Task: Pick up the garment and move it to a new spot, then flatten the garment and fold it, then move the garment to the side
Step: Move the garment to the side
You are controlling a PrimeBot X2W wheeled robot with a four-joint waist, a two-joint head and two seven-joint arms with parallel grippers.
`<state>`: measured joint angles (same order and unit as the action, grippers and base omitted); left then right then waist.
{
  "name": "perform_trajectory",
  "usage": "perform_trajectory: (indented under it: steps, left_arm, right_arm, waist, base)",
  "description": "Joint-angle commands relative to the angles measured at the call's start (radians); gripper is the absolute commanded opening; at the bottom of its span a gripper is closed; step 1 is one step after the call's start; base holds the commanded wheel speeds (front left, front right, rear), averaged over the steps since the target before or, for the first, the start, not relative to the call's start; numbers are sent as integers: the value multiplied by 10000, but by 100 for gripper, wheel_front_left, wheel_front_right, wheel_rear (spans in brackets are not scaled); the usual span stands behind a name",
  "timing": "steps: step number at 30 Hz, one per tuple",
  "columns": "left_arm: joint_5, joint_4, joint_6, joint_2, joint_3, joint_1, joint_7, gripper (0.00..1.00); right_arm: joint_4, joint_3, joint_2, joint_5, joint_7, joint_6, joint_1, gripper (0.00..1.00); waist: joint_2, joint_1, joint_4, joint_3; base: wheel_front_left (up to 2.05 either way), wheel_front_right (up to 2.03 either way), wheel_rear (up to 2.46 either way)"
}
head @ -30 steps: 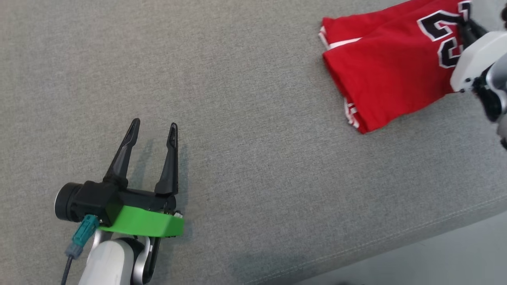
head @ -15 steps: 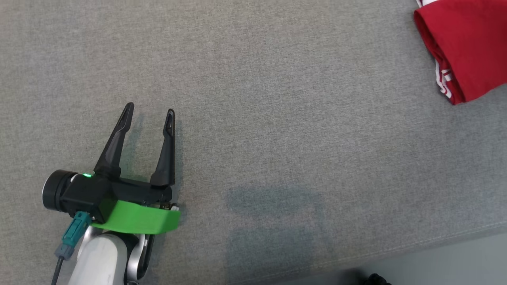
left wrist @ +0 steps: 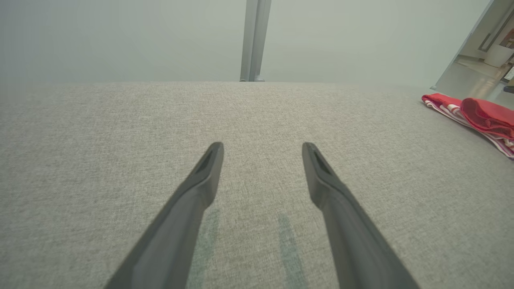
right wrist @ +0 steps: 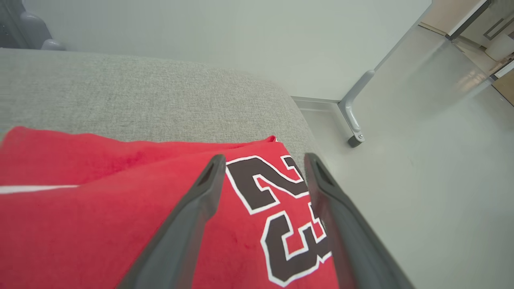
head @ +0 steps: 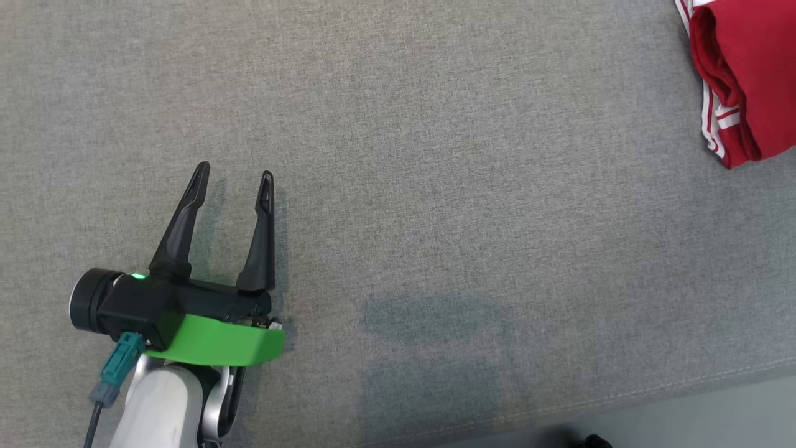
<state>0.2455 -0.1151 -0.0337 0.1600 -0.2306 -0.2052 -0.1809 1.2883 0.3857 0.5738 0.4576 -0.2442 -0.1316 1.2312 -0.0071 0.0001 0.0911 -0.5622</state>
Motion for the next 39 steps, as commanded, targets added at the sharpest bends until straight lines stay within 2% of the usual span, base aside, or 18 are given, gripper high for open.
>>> perform_trajectory:
  steps: [1, 6, 13, 19, 28, 29, 35, 39]
  left_arm:
    - [68, 53, 45, -10, 9, -179, -78, 100]
    - [240, 318, 78, -77, 152, -243, -311, 100]
    - [583, 1334, 16, -191, 657, -403, -745, 100]
    - [739, 2395, 93, -322, 1305, -335, -840, 100]
    - [520, 2902, -20, -743, 2171, 674, -836, 100]
    - [520, 2902, -20, -743, 2171, 674, -836, 100]
    - [454, 3086, -107, -952, 2485, 1460, -837, 100]
    - [422, 3204, -154, -1013, 2491, 1896, -838, 100]
  right_arm:
    - [16, -52, -55, -187, -83, 18, -75, 100]
    - [-226, -230, -573, -576, -209, 18, 57, 100]
    - [-2825, -942, -1192, -931, -211, 18, -1349, 100]
    - [-4872, -2098, -2014, -1396, -213, 18, -3438, 100]
    - [-7941, -3647, -3896, -2552, -214, 18, -7147, 100]
    - [-7941, -3647, -3896, -2552, -214, 18, -7147, 100]
    - [-9659, -4078, -4939, -3210, -213, 18, -9232, 100]
    - [-10310, -4168, -5184, -3311, -213, 18, -10323, 100]
  waist:
    - [71, -1, 13, 140]
    - [71, -1, -7, 626]
    - [71, -1, -183, 1793]
    - [71, -1, -374, 2779]
    - [71, -1, -857, 3912]
    - [71, -1, -857, 3912]
    - [71, -1, -1061, 4498]
    - [71, -1, -1152, 4917]
  base:
    - [0, 0, 0]
    - [0, 0, 0]
    - [0, 0, 0]
    - [0, 0, 0]
    - [0, 0, 0]
    - [0, 0, 0]
    - [0, 0, 0]
    - [0, 0, 0]
